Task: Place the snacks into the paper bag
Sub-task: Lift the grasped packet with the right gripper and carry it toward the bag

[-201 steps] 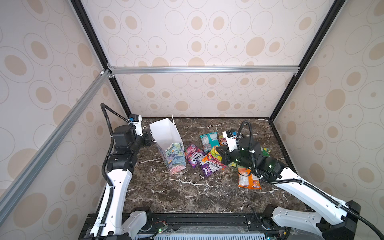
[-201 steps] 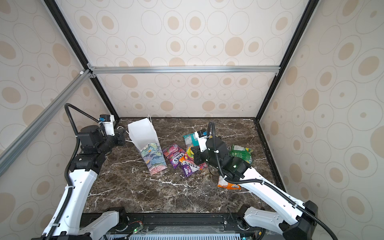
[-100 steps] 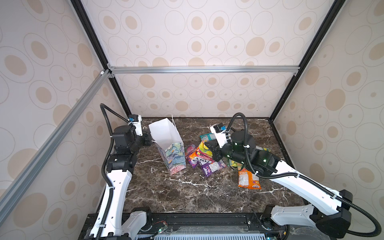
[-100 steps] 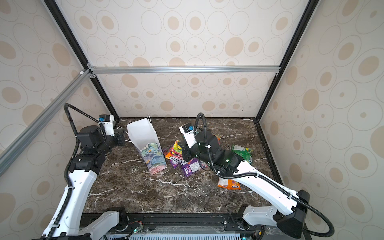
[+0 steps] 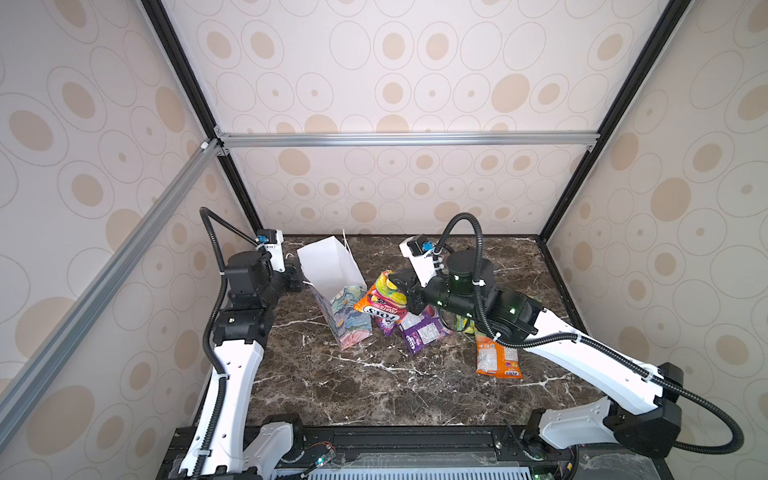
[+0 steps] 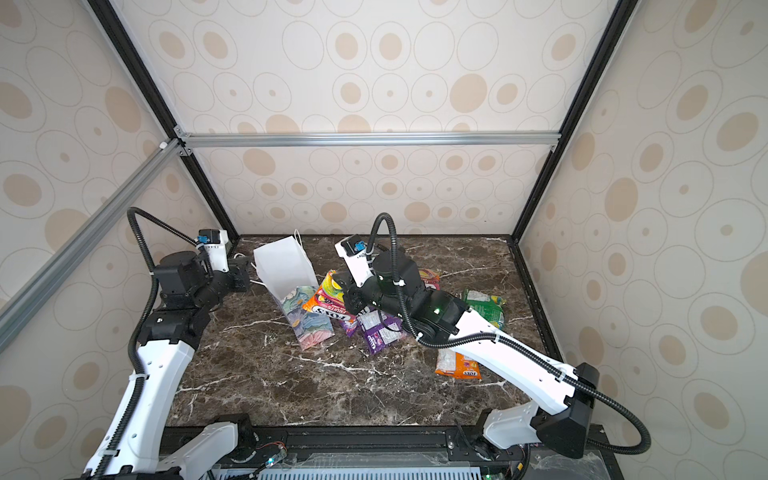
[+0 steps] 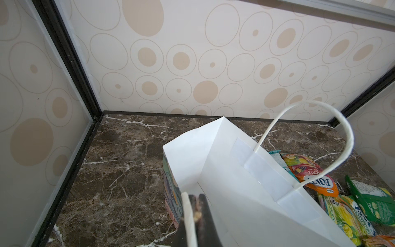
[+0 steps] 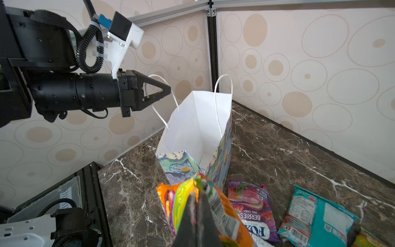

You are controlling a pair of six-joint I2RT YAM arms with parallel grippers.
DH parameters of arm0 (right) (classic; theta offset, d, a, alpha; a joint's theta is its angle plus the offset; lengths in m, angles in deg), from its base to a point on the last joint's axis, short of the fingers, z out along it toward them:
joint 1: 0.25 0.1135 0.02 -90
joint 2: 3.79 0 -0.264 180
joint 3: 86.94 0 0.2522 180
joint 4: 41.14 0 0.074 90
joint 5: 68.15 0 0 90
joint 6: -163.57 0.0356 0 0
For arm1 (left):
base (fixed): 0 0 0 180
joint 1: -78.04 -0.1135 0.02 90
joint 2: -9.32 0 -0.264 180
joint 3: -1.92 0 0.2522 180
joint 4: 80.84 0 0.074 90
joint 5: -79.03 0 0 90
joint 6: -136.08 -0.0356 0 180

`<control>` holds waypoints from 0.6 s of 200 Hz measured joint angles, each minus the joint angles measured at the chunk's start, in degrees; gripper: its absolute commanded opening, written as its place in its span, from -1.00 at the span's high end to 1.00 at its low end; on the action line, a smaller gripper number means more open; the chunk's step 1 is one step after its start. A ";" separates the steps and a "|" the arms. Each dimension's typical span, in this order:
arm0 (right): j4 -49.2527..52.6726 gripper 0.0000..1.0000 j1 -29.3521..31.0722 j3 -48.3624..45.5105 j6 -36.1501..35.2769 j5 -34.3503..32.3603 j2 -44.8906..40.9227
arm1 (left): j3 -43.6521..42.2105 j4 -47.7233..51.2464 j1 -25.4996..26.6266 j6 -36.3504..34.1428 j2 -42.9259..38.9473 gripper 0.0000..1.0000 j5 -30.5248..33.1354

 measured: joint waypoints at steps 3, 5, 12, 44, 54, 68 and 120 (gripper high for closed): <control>-0.13 1.00 0.09 0.20 -0.11 0.00 0.15 | 0.00 0.00 0.00 0.00 0.00 1.00 0.00; -0.17 1.00 0.15 0.35 -0.17 0.00 0.26 | 0.00 0.00 0.00 0.00 0.00 1.00 0.00; -0.31 1.00 0.39 1.03 -0.44 -0.02 0.76 | 0.00 -0.02 0.00 0.00 -0.02 1.00 0.00; -0.90 1.00 1.40 3.52 -1.75 -0.09 2.56 | -0.07 -0.02 0.00 0.00 -0.02 1.00 -0.04; -0.98 1.00 1.70 4.11 -2.12 -0.09 3.06 | -0.07 -0.02 0.00 0.00 -0.02 1.00 -0.07; -0.98 1.00 2.08 5.07 -2.60 -0.20 3.89 | -0.09 -0.07 0.00 0.00 -0.02 1.00 -0.24; -0.20 1.00 5.35 12.57 -5.27 -7.10 8.61 | -0.39 -0.72 0.00 0.02 -0.04 1.00 -0.63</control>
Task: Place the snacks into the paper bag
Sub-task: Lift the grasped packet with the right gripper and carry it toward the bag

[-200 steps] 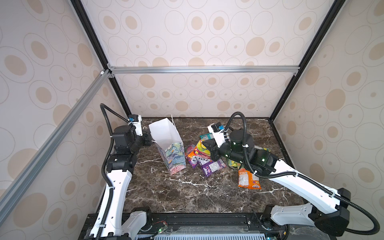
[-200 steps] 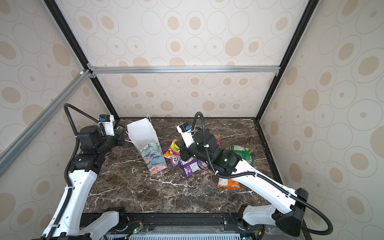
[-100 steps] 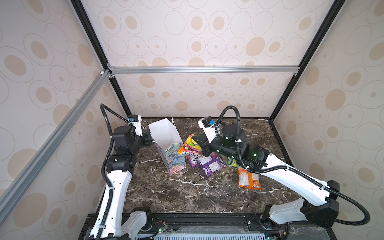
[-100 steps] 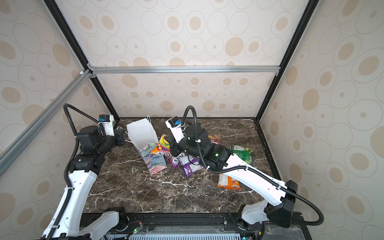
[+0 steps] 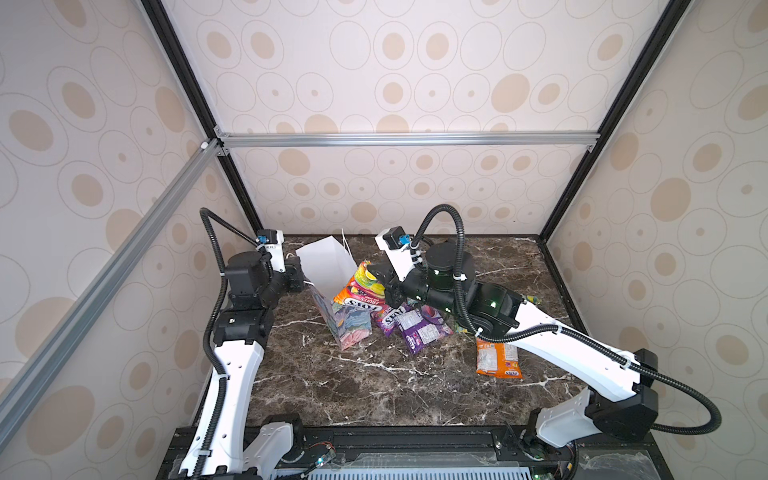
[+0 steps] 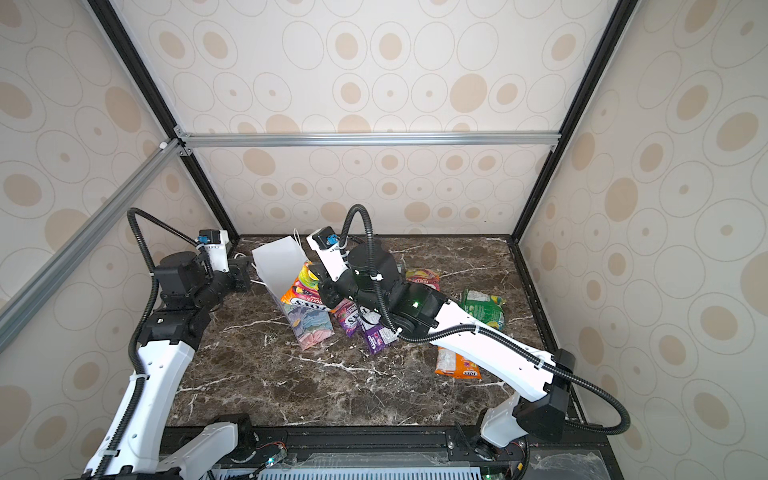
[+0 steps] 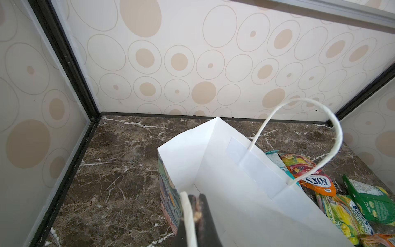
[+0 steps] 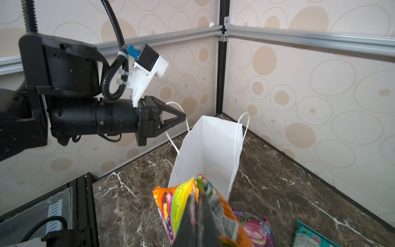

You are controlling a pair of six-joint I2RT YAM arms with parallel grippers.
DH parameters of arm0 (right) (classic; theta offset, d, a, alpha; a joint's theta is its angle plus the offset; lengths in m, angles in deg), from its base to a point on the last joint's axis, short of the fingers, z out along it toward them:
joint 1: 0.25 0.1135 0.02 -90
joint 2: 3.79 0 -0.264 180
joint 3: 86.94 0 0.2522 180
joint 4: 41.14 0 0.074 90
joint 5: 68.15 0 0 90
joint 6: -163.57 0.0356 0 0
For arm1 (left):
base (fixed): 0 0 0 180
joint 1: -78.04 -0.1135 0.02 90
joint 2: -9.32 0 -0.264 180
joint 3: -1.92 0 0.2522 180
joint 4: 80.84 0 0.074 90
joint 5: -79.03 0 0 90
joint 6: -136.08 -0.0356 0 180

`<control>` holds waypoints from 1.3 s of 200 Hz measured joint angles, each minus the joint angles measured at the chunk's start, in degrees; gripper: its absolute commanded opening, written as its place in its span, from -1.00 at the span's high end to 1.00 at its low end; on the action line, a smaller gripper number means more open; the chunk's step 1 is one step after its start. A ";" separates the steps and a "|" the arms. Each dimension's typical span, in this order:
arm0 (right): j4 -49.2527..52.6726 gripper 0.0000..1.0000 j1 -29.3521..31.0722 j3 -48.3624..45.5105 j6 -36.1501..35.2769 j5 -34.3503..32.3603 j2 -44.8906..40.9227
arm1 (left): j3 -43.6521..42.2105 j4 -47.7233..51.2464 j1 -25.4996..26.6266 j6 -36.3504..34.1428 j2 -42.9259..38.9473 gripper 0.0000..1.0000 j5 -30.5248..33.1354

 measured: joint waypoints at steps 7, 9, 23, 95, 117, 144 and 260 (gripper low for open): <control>0.02 1.00 0.61 1.40 -0.59 -1.99 0.85 | 0.00 -0.09 0.00 0.00 0.00 1.00 0.00; 0.07 1.00 0.74 1.66 -0.74 -2.49 0.98 | 0.00 -0.09 0.00 0.00 0.00 1.00 0.00; -0.11 1.00 2.21 3.98 -2.23 -6.45 2.49 | -0.02 -0.13 0.00 0.00 0.00 1.00 0.00; -0.76 1.00 5.97 13.46 -6.62 -14.71 10.19 | -0.31 -0.20 0.00 0.00 -0.02 1.00 -0.20; -0.92 1.00 6.08 16.04 -7.34 -15.23 11.98 | -0.35 -0.48 0.00 0.00 -0.02 1.00 -0.31; -1.64 1.00 6.05 18.29 -8.37 -15.37 13.70 | -0.39 -0.55 0.00 0.00 -0.02 1.00 -0.63; -5.64 1.00 6.05 22.62 -10.56 -23.98 18.80 | -0.42 -0.55 0.00 0.00 -0.39 1.00 -0.42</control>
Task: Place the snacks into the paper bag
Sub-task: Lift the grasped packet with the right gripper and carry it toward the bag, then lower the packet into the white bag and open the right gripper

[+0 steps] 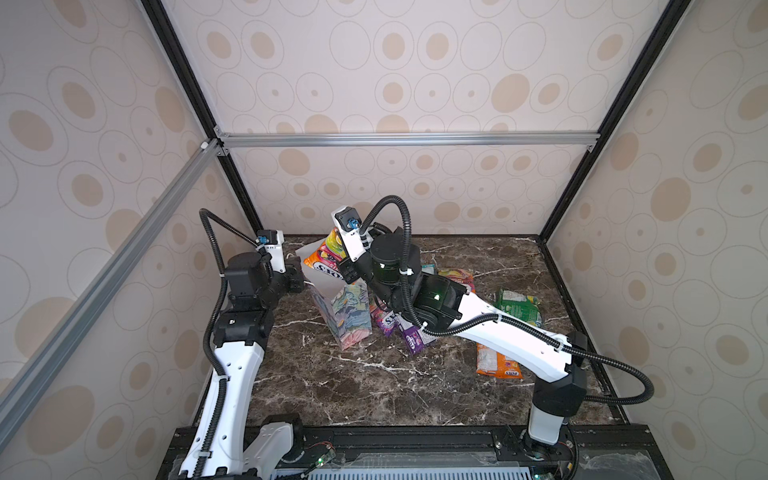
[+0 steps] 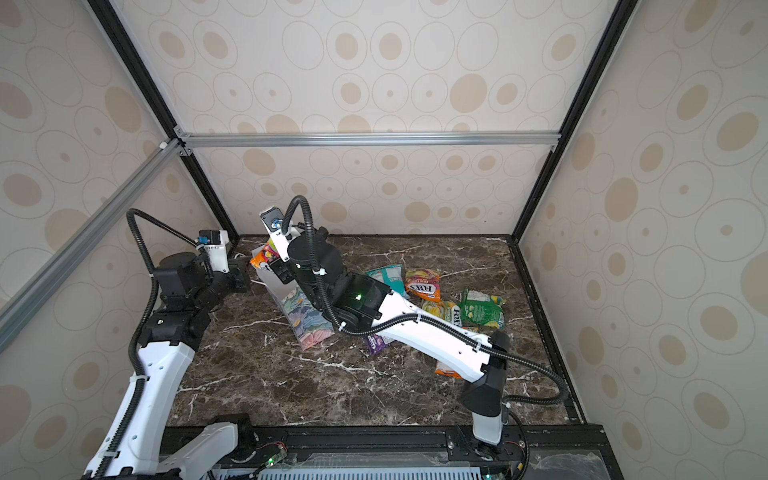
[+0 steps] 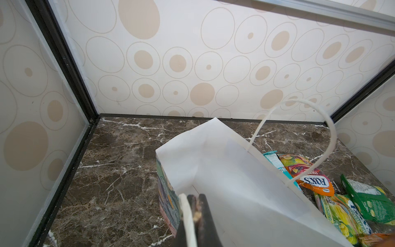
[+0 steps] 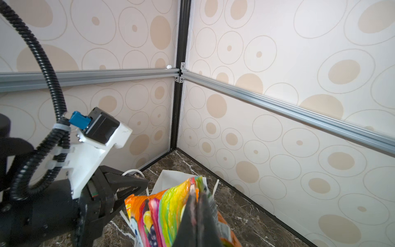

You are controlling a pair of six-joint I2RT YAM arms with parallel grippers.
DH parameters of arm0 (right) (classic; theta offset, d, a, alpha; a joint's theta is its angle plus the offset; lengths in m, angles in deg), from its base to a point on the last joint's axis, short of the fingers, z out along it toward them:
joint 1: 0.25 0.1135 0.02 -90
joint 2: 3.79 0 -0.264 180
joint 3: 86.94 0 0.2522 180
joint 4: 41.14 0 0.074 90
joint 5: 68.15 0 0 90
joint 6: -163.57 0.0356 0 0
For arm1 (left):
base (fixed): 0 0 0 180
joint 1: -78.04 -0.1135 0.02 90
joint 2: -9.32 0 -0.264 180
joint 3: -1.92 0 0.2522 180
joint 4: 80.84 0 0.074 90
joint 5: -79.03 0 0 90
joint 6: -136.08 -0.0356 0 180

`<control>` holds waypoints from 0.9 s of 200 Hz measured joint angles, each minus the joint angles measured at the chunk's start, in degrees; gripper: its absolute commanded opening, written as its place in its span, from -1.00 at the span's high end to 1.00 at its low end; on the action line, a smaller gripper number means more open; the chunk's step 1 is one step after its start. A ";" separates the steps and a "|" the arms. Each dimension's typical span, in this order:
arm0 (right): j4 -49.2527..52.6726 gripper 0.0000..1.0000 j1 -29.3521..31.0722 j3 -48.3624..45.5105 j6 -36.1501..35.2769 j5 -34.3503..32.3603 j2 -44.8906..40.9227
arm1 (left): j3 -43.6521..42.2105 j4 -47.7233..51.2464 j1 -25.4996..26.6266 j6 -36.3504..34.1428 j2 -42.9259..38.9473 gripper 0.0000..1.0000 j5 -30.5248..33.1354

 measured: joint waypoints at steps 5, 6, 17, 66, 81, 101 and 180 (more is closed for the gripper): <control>-0.33 1.00 0.02 0.00 0.00 -0.50 0.00 | 0.00 0.02 0.00 0.00 0.00 1.00 0.00; -0.35 1.00 0.00 0.00 0.02 -0.55 0.00 | 0.00 0.02 0.00 0.00 0.00 1.00 0.00; -1.01 1.00 0.00 0.04 0.02 -1.20 0.00 | 0.00 0.02 0.00 0.00 0.00 1.00 0.00; -2.36 1.00 0.02 4.09 0.15 -3.54 1.53 | 0.00 0.00 0.00 0.00 0.00 1.00 0.00; -2.47 1.00 0.02 5.66 0.59 -4.17 2.75 | 0.00 0.00 0.00 0.00 0.00 1.00 -0.02; -2.40 1.00 0.02 7.08 1.27 -5.09 4.48 | -0.02 0.00 0.00 0.00 0.00 1.00 -0.07; -0.39 1.00 1.36 14.08 1.95 -8.04 11.10 | -0.22 -0.02 0.00 0.02 0.00 1.00 -0.24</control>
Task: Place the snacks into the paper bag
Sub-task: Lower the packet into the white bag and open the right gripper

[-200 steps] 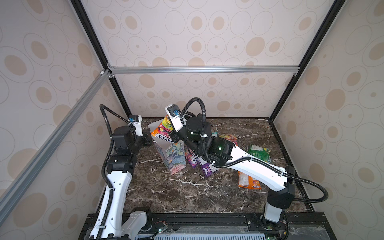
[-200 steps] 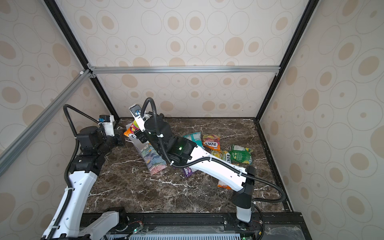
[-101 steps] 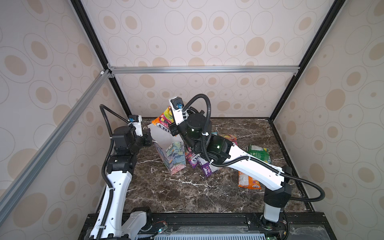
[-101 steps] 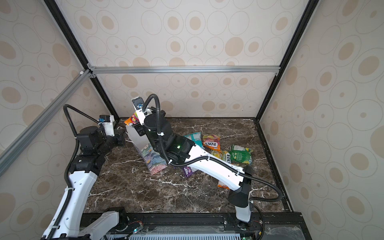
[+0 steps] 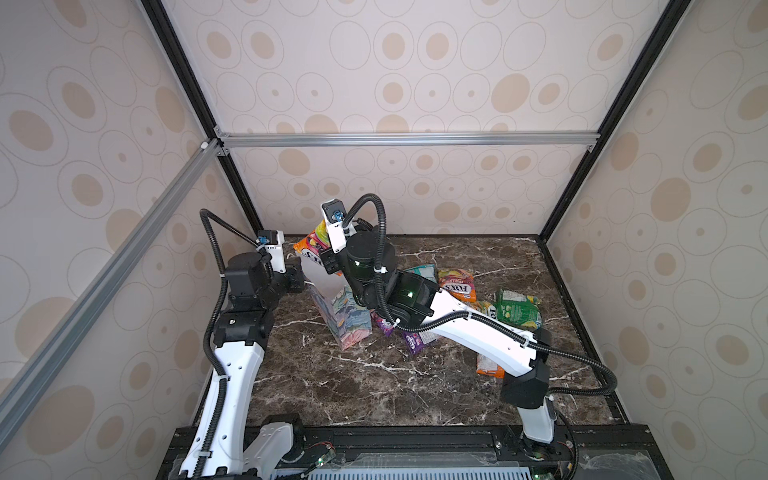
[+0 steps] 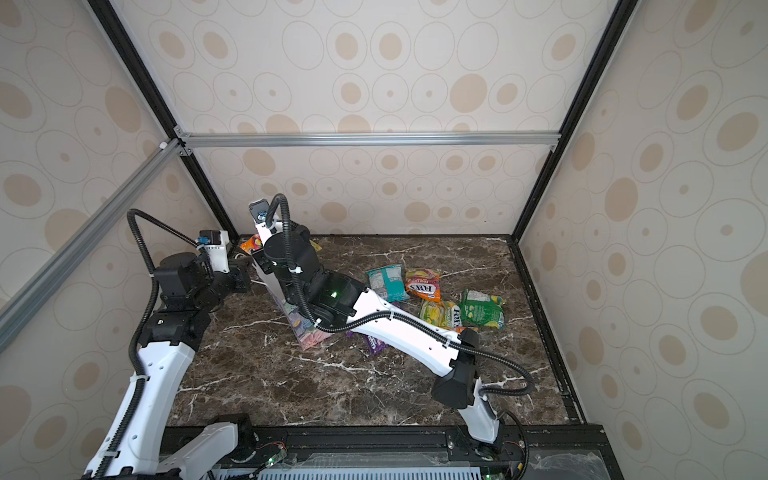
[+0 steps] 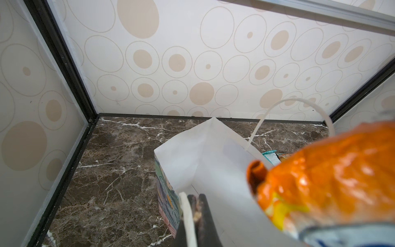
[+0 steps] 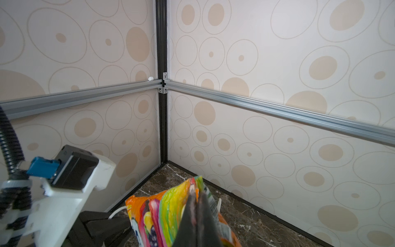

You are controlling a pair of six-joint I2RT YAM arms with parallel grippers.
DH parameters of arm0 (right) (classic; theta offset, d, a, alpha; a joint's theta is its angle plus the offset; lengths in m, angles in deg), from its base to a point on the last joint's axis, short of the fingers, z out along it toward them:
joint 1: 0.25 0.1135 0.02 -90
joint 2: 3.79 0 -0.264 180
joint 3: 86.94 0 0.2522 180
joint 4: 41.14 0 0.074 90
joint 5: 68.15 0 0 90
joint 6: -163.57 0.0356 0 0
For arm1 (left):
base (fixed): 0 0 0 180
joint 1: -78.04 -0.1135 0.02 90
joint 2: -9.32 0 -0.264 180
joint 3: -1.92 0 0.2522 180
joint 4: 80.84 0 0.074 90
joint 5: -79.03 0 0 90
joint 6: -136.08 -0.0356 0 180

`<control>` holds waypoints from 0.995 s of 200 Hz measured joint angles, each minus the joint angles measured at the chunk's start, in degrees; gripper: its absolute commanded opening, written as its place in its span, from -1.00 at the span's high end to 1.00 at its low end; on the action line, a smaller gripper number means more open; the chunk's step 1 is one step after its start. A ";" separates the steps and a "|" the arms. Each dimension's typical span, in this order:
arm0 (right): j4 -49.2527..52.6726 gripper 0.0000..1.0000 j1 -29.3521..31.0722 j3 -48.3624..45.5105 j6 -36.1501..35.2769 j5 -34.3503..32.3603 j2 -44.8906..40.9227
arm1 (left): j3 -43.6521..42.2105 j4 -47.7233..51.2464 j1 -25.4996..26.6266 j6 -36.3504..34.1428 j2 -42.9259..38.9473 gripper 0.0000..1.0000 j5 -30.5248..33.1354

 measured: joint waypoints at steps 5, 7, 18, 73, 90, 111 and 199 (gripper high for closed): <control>0.07 1.00 0.13 0.26 -0.07 -0.15 0.13 | 0.00 0.00 0.00 0.00 0.00 1.00 0.00; 0.13 1.00 0.20 0.48 -0.11 -0.22 0.26 | 0.00 0.00 0.00 0.00 0.00 1.00 0.00; 0.17 1.00 0.48 1.44 -0.44 -0.63 0.70 | 0.00 0.00 0.00 0.00 0.00 1.00 -0.02; -0.33 1.00 0.92 4.96 -2.25 -4.13 3.34 | 0.00 -0.02 0.00 0.00 0.00 1.00 0.00; -0.48 1.00 0.96 5.90 -2.93 -5.25 4.83 | 0.00 -0.02 0.00 0.00 0.00 1.00 0.00; -0.35 1.00 1.07 6.62 -3.78 -6.21 6.80 | 0.00 -0.02 0.00 0.02 0.00 1.00 0.00; -0.94 1.00 1.11 6.86 -6.69 -9.70 8.98 | 0.00 -0.02 0.00 0.02 0.00 1.00 0.00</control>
